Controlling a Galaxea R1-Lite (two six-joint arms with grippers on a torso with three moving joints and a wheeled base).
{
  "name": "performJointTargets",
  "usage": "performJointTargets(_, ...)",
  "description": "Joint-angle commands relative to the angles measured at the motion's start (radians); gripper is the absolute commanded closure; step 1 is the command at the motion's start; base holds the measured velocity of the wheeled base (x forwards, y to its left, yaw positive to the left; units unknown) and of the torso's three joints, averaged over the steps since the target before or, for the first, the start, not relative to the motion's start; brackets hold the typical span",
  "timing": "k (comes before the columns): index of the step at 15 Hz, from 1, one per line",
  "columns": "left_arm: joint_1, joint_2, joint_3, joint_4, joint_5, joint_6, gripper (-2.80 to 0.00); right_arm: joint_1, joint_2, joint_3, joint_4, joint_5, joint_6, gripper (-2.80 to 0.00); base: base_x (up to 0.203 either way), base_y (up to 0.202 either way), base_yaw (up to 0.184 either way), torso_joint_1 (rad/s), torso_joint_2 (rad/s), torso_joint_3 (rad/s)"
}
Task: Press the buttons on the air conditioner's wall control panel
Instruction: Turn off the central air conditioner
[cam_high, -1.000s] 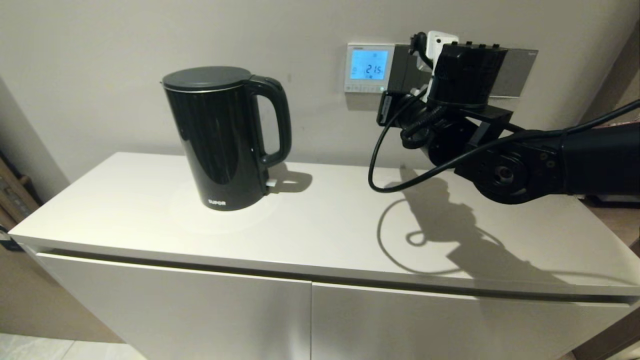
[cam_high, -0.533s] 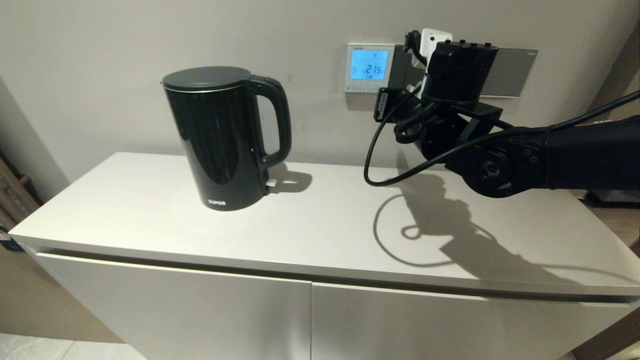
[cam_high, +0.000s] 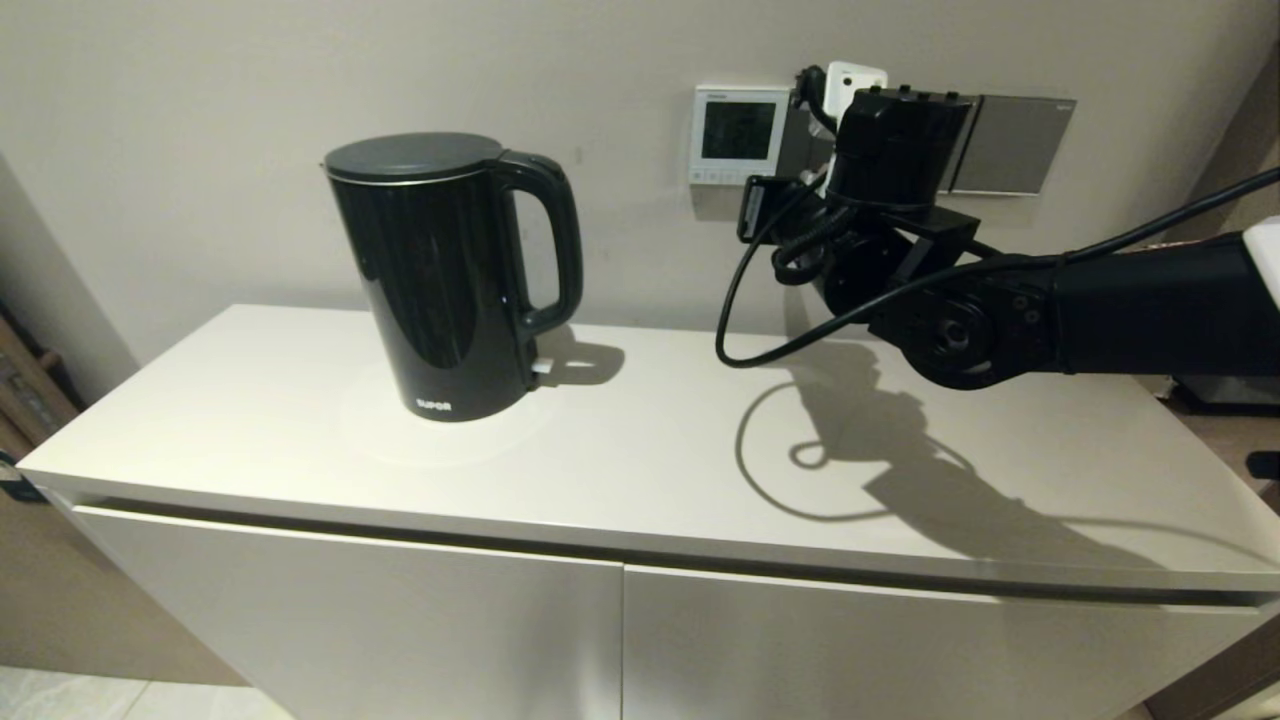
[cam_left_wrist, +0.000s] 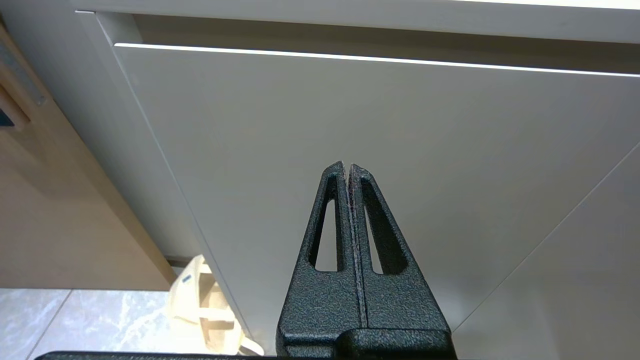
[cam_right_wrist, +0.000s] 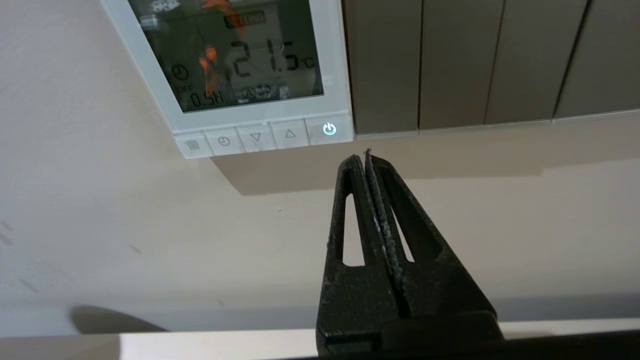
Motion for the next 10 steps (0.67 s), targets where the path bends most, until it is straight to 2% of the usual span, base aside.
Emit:
performJointTargets(1,0.000,0.000,0.000,0.001,0.000,0.000,0.00,-0.001,0.013,-0.014,-0.003,-0.003,0.000,0.00,0.000,0.000,0.000,0.000,0.00,0.000)
performJointTargets(10,0.001,0.000,0.000,0.001,0.000,0.000,0.00,-0.004,0.055,-0.067,-0.001,-0.003,-0.014,0.00,0.000,0.000,0.000,0.000,0.00,0.000)
